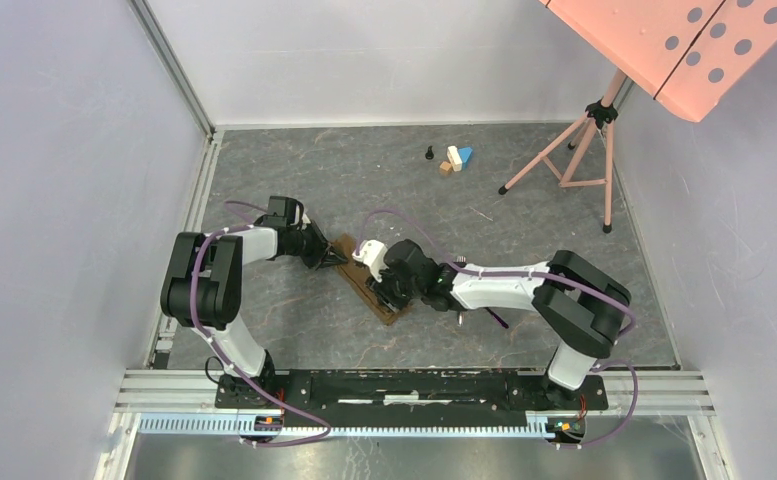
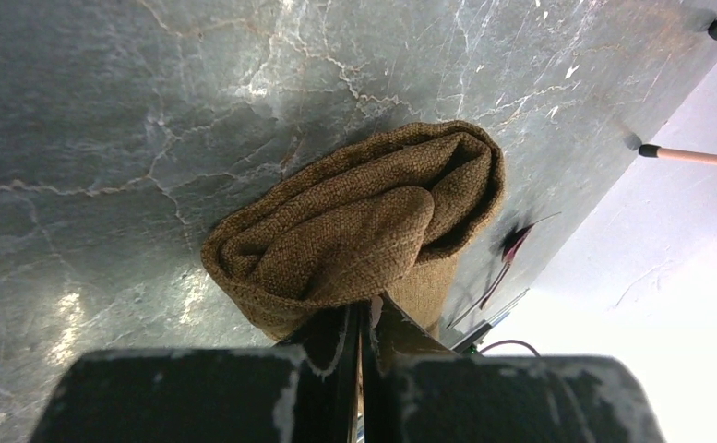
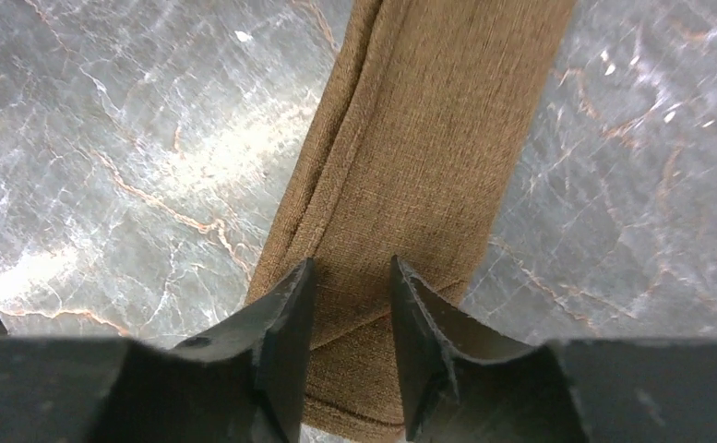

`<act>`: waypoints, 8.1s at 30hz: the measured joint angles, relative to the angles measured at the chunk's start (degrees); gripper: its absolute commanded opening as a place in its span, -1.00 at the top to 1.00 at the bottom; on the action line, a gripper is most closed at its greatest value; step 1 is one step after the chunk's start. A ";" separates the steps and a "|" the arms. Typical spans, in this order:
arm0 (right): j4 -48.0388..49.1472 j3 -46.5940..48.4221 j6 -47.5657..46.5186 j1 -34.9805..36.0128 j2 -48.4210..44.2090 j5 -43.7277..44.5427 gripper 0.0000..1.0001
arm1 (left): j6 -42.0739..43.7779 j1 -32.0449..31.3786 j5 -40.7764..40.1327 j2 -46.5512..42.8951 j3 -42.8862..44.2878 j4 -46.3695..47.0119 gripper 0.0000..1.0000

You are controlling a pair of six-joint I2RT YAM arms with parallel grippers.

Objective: Fold the napkin into a case and place the utensils inside
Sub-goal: Smooth out the smaller rectangle-folded napkin at the center of the board, then pick up the smaller rectangle-folded napkin from the center of the board, then turn over the smaller rectangle-folded napkin at the center of the board, then rotate the smaller rectangle-folded napkin at the center of the board, then smooth out the smaller rectangle-folded napkin at the center of the board.

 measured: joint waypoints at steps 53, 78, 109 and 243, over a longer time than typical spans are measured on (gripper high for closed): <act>12.39 8.35 4.02 9.46 11.72 18.25 1.00 | 12.98 13.18 -3.98 -21.44 10.54 -22.40 0.05; 61.29 -7.98 66.60 -6.60 22.77 -31.08 0.89 | 17.07 13.27 -10.49 -31.61 14.38 -31.36 0.07; -1.73 -1.01 9.53 3.91 -4.59 -24.00 0.57 | 14.78 3.63 -0.15 -7.34 3.10 -18.08 0.55; 31.21 13.38 33.07 -42.18 24.92 -34.77 -0.20 | -9.57 -8.26 -4.31 14.45 15.28 17.42 0.11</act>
